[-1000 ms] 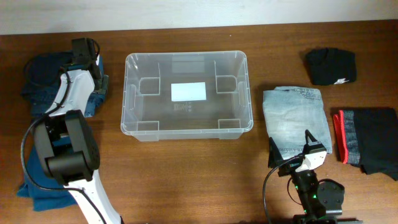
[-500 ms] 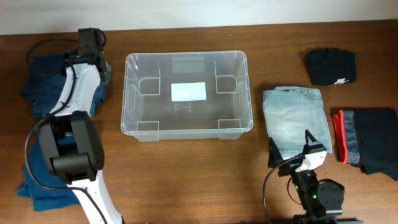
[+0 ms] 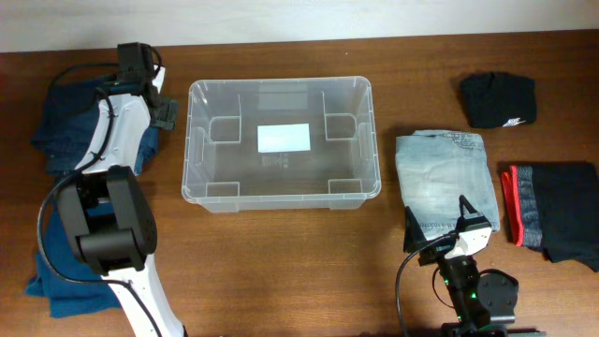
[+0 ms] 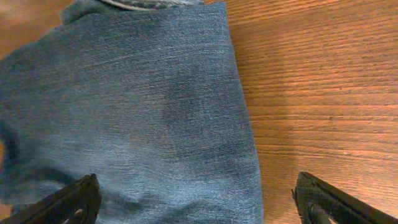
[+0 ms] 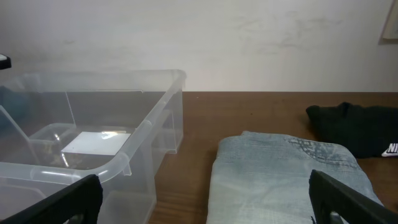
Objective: Pack container
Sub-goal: 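Lower the left gripper and grasp the edge of the top jeans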
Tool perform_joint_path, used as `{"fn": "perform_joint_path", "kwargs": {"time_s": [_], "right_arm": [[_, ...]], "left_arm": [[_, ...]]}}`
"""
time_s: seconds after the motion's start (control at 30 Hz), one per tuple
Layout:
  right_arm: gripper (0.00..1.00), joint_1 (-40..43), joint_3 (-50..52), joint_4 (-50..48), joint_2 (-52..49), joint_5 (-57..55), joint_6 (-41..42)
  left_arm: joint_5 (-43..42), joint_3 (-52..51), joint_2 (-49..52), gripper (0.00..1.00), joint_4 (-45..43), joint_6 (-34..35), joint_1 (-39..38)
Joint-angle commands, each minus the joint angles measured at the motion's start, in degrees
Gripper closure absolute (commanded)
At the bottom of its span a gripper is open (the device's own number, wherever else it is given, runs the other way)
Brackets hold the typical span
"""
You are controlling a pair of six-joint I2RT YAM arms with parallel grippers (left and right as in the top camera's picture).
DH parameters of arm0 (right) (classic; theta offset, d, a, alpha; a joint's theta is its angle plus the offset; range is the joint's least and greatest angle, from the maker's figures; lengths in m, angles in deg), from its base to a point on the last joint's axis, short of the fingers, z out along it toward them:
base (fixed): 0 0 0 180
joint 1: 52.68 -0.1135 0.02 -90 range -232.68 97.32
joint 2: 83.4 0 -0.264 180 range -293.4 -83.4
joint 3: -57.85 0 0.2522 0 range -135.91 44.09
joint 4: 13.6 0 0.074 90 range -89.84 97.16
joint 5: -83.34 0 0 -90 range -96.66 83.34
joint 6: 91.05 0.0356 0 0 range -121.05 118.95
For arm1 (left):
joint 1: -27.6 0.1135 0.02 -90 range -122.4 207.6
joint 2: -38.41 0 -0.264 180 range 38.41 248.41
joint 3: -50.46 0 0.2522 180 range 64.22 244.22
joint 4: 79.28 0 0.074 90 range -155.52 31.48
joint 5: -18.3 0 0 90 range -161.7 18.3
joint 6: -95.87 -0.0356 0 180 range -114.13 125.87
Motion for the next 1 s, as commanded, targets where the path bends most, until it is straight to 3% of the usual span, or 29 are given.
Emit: {"fn": "perform_joint_path", "kwargs": {"time_s": [0.0,0.27,0.57,0.8,0.97], "right_arm": [[0.02,0.4,0.3,0.4,0.5,-0.5,0.0],[0.02,0.4,0.3,0.4,0.5,-0.5,0.0],[0.02,0.4,0.3,0.4,0.5,-0.5,0.0],[0.01,0.4,0.3,0.4,0.5,-0.5,0.0],[0.01,0.4,0.3,0.4,0.5,-0.5,0.0]], "left_arm": [[-1.2,-0.1,0.8,0.01,0.1,1.0,0.1],[7.6,-0.2,4.6,0.00,0.0,1.0,0.1],[8.0,-0.2,5.8,0.00,-1.4,1.0,0.1],[15.9,-0.2,8.0,0.01,-2.7,0.9,0.1],[16.9,-0.2,9.9,0.01,-3.5,-0.8,0.1]]}}
